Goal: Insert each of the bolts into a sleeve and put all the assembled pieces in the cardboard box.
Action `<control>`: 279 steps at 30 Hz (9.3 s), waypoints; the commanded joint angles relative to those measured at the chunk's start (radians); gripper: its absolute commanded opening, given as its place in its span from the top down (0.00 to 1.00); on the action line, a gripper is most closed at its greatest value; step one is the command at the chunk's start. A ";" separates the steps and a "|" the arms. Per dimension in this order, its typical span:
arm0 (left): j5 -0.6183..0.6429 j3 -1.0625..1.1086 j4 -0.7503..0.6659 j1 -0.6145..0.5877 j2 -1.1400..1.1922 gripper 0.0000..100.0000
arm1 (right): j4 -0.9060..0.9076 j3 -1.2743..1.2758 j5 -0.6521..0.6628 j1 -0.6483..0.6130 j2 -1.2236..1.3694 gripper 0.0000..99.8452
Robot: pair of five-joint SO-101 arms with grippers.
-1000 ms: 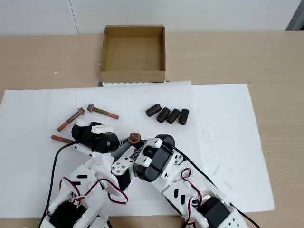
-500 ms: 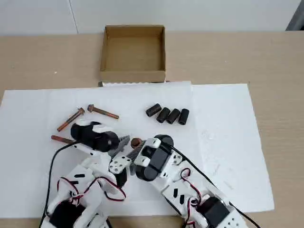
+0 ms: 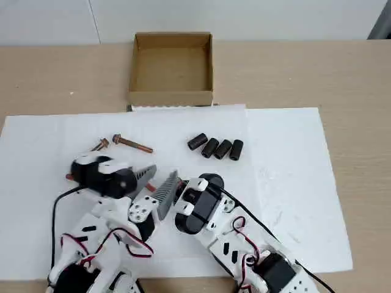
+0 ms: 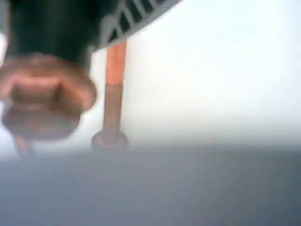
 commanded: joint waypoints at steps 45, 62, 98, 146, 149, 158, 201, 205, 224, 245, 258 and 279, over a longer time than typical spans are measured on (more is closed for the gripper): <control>-0.293 0.367 0.014 -0.407 -0.009 0.99 | 0.177 -1.105 -0.244 0.433 1.219 1.00; -0.290 0.367 0.012 -0.408 -0.009 0.99 | 0.170 -2.205 -0.051 0.444 2.238 1.00; -0.290 0.367 0.012 -0.408 -0.009 0.99 | 0.417 -3.172 0.064 0.490 2.959 0.89; -0.290 0.367 0.012 -0.408 -0.009 0.99 | 0.944 -2.156 -0.256 0.487 1.744 0.88; -0.290 0.367 0.012 -0.408 -0.009 0.99 | 0.944 -2.041 -0.315 0.512 1.704 0.88; -0.290 0.367 0.012 -0.408 -0.009 0.99 | 0.908 -1.738 -0.379 0.547 1.685 0.88; -0.290 0.369 0.012 -0.408 -0.009 0.99 | 0.541 -1.605 -0.379 0.576 2.216 0.97; -0.290 0.369 0.012 -0.408 -0.009 0.99 | 0.547 -1.605 -0.379 0.578 2.213 1.00; -0.295 0.369 0.012 -0.404 -0.009 0.99 | 0.863 -1.610 -0.371 0.533 1.584 1.00; -0.454 -0.035 0.106 -0.594 0.160 0.91 | 0.855 -0.977 -0.373 0.541 0.762 1.00; -0.457 -0.680 0.284 -0.694 0.921 0.91 | 0.851 -0.848 -0.377 0.541 0.575 1.00; -0.904 -0.990 0.359 -0.701 1.551 0.98 | 0.851 -0.832 -0.371 0.535 0.455 1.00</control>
